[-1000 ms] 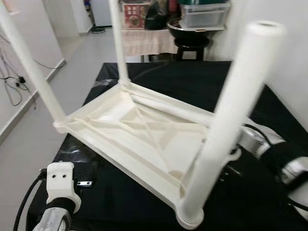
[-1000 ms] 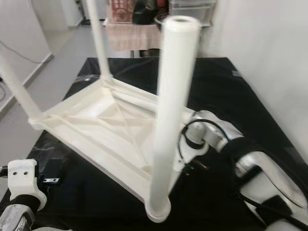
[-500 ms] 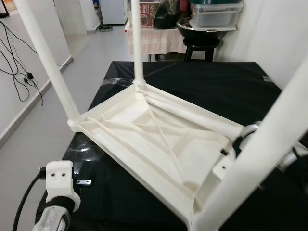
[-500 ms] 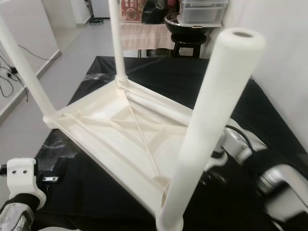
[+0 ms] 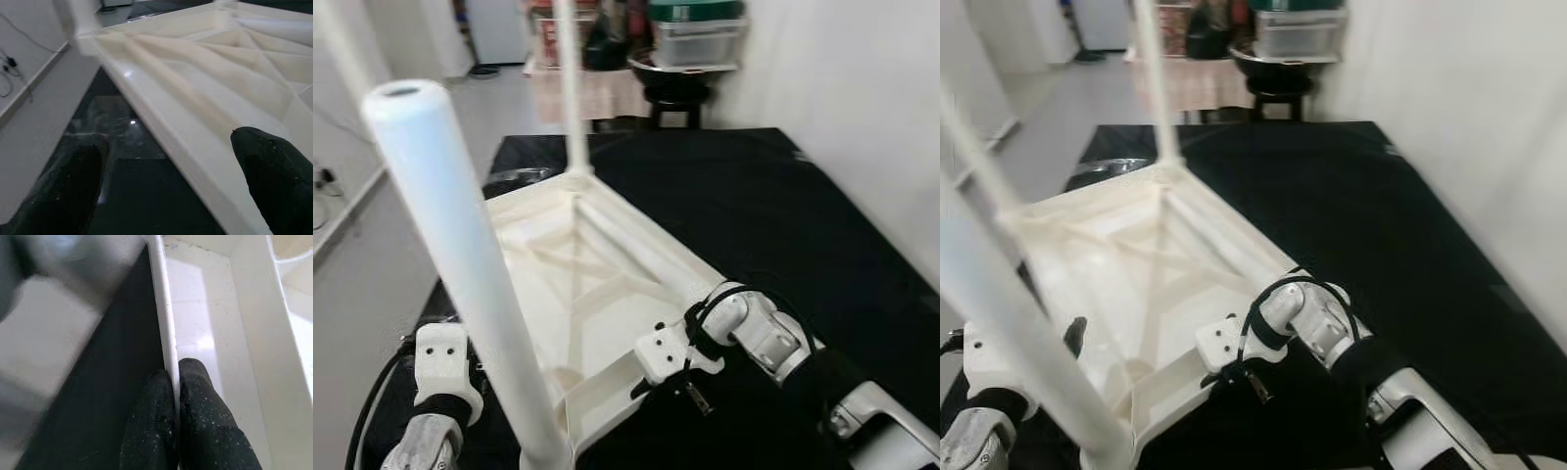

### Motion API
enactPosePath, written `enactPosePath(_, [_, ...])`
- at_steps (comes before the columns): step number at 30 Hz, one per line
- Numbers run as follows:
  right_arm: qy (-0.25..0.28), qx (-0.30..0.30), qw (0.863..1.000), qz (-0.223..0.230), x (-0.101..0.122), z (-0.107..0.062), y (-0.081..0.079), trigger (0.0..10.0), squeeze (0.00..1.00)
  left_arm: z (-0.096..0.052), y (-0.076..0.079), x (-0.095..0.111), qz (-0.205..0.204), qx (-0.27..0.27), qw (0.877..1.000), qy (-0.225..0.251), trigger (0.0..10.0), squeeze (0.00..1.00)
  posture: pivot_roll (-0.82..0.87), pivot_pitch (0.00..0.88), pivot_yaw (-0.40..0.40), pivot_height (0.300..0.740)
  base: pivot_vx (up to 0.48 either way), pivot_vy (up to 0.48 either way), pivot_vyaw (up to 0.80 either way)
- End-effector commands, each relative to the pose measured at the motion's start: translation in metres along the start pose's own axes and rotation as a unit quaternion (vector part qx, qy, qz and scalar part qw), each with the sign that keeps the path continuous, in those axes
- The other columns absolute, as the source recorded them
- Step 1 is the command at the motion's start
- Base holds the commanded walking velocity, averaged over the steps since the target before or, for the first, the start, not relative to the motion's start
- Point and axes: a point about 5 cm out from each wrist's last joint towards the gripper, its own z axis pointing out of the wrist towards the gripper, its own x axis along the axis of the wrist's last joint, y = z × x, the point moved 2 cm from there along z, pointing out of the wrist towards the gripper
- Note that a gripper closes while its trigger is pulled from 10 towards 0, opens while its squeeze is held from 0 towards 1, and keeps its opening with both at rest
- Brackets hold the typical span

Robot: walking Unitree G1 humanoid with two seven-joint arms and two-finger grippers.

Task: Building children table

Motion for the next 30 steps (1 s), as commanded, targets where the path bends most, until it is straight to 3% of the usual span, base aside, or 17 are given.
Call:
enactPosePath(1, [-0.003, -0.152, 0.987, 0.045, 0.001, -0.014, 0.036, 0.0, 0.00, 0.000, -0.001, -0.002, 0.005, 0.001, 1.000, -0.008, 10.0, 0.00, 0.03, 0.064, -0.002, 0.740, 0.000, 0.000, 0.00])
enactPosePath(4, [-0.010, -0.195, 0.978, 0.077, 0.004, -0.015, 0.048, 0.0, 0.00, 0.000, -0.002, -0.002, 0.005, 0.004, 1.000, -0.007, 10.0, 0.00, 0.03, 0.065, -0.003, 0.740, 0.000, 0.000, 0.00])
enactPosePath(7, [-0.025, -0.198, 0.976, 0.090, -0.001, -0.019, 0.049, 0.0, 0.00, 0.000, -0.002, -0.001, 0.005, 0.005, 1.000, -0.006, 10.0, 0.00, 0.03, 0.067, -0.004, 0.740, 0.000, 0.000, 0.00])
enactPosePath(11, [-0.029, -0.171, 0.981, 0.089, -0.009, -0.028, 0.040, 0.0, 0.00, 0.000, -0.002, -0.001, 0.006, 0.005, 1.000, -0.006, 10.0, 0.00, 0.03, 0.071, -0.004, 0.740, 0.000, 0.000, 0.00])
enactPosePath(14, [-0.016, -0.122, 0.989, 0.083, -0.011, -0.033, 0.024, 0.0, 0.00, 0.000, -0.002, -0.003, 0.005, 0.004, 1.000, -0.008, 10.0, 0.00, 0.02, 0.072, -0.005, 0.740, 0.000, 0.000, 0.00])
enactPosePath(20, [0.015, -0.129, 0.987, 0.095, 0.000, -0.023, 0.022, 0.0, 0.00, 0.001, 0.001, -0.004, 0.003, 0.000, 1.000, -0.010, 10.0, 0.00, 0.01, 0.072, 0.003, 0.740, 0.000, 0.000, 0.00])
enactPosePath(21, [0.039, -0.138, 0.985, 0.097, 0.012, -0.015, 0.025, 2.9, 0.00, 0.002, 0.001, -0.003, 0.003, -0.002, 1.000, -0.009, 10.0, 0.00, 0.01, 0.072, 0.003, 0.740, 0.000, 0.000, 0.00])
enactPosePath(23, [0.055, -0.145, 0.983, 0.099, 0.020, -0.010, 0.026, 2.9, 0.00, 0.002, 0.002, -0.003, 0.004, -0.003, 1.000, -0.008, 10.0, 0.00, 0.01, 0.072, 0.003, 0.740, 0.000, 0.000, 0.00])
enactPosePath(24, [0.076, -0.153, 0.980, 0.107, 0.029, -0.003, 0.029, 10.0, 0.00, 0.003, 0.001, -0.002, 0.005, -0.003, 1.000, -0.008, 10.0, 0.00, 0.02, 0.072, 0.005, 0.740, 0.000, 0.000, 0.00])
enactPosePath(30, [0.124, -0.185, 0.967, 0.127, 0.050, 0.011, 0.037, 10.0, 0.00, 0.002, -0.003, -0.001, 0.011, 0.004, 1.000, -0.006, 10.0, 0.00, 0.02, 0.075, -0.003, 0.740, 0.000, 0.000, 0.00])
